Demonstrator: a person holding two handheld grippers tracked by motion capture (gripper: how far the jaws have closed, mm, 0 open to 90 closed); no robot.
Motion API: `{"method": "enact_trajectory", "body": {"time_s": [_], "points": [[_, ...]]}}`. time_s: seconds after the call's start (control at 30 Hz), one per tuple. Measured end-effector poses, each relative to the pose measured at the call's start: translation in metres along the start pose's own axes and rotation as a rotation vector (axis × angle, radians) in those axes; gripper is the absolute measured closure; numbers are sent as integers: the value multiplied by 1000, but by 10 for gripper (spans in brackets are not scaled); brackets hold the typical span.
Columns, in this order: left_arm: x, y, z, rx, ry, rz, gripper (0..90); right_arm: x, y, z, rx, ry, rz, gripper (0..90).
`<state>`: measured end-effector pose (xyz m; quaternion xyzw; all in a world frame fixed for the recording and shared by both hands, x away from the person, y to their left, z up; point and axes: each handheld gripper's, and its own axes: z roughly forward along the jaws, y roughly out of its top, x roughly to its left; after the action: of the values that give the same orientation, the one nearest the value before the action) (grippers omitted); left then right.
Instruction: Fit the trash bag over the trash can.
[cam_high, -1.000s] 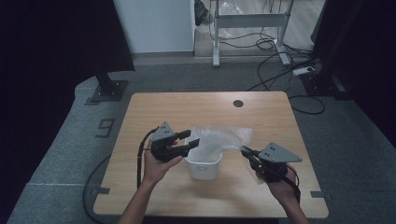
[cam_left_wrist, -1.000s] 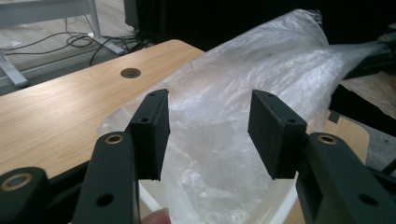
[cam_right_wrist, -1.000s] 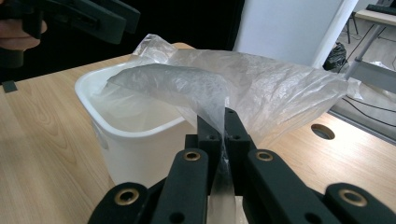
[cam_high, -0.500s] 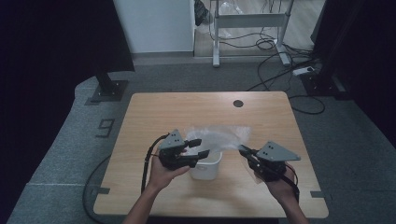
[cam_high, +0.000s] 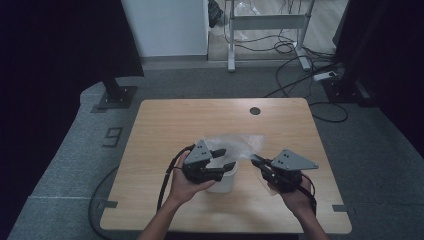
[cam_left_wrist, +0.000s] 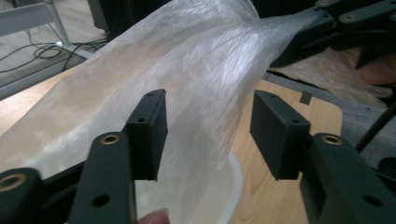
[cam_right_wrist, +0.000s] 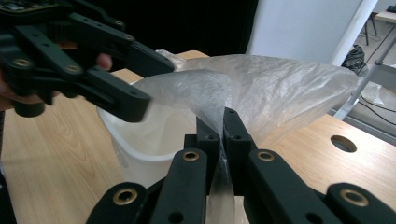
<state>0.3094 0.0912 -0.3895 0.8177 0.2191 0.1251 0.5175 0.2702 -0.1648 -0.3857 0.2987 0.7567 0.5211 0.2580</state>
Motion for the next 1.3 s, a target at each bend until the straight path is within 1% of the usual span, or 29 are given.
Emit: {"method": "enact_trajectory", "body": {"time_s": [0.03,0.1,0.17,0.23,0.27,0.33,0.37,0.43,0.47,0.5,0.57,0.67,0.73,0.8,0.83,0.9,0.93,0.97,1.03,1.13,1.17,1.2,1.3], "points": [[-1,1,2,1,2,0,485,1,1,1,1,3,-4,876],[-3,3,5,2,13,12,523,3,1,3,3,9,-7,871],[-5,4,6,0,18,20,612,4,2,4,4,14,-11,864],[-5,3,6,-15,21,18,718,5,2,4,3,20,-12,846],[-4,2,5,-27,21,18,751,5,2,4,2,23,-11,829],[-2,1,4,-42,19,1,814,6,2,3,-6,34,-12,762],[-1,0,4,-50,24,-6,836,7,2,2,-16,34,-15,699],[2,-2,1,-69,32,-21,861,9,3,-2,-44,11,-27,599],[2,-2,1,-69,32,-21,867,11,4,-6,-61,3,-32,549],[5,-4,-2,-82,51,-36,870,12,5,-10,-75,-4,-32,519],[8,-6,-5,-93,54,-49,872,15,8,-19,-113,-13,-35,477],[11,-9,-10,-101,65,-62,873,17,10,-28,-137,-18,-31,427],[13,-12,-14,-112,84,-74,872,17,10,-36,-156,-10,-22,402],[17,-14,-19,-122,93,-93,872,18,9,-44,-179,-6,-7,382],[19,-16,-21,-128,96,-106,872,18,8,-47,-188,0,-8,376],[24,-20,-26,-142,108,-133,875,19,5,-53,-208,10,-12,369],[24,-20,-26,-142,108,-133,877,20,3,-55,-215,14,-13,366],[27,-24,-30,-153,113,-153,877,20,3,-55,-215,14,-13,366],[31,-29,-34,-158,127,-169,878,17,-4,-63,-236,17,1,365],[39,-37,-42,-164,138,-202,877,12,-8,-64,-232,20,13,365],[40,-38,-43,-165,141,-208,878,11,-9,-64,-227,29,19,364],[42,-39,-44,-166,143,-217,878,12,-11,-63,-219,33,19,361],[46,-40,-45,-167,156,-231,878,15,-14,-60,-199,23,12,359]]}}
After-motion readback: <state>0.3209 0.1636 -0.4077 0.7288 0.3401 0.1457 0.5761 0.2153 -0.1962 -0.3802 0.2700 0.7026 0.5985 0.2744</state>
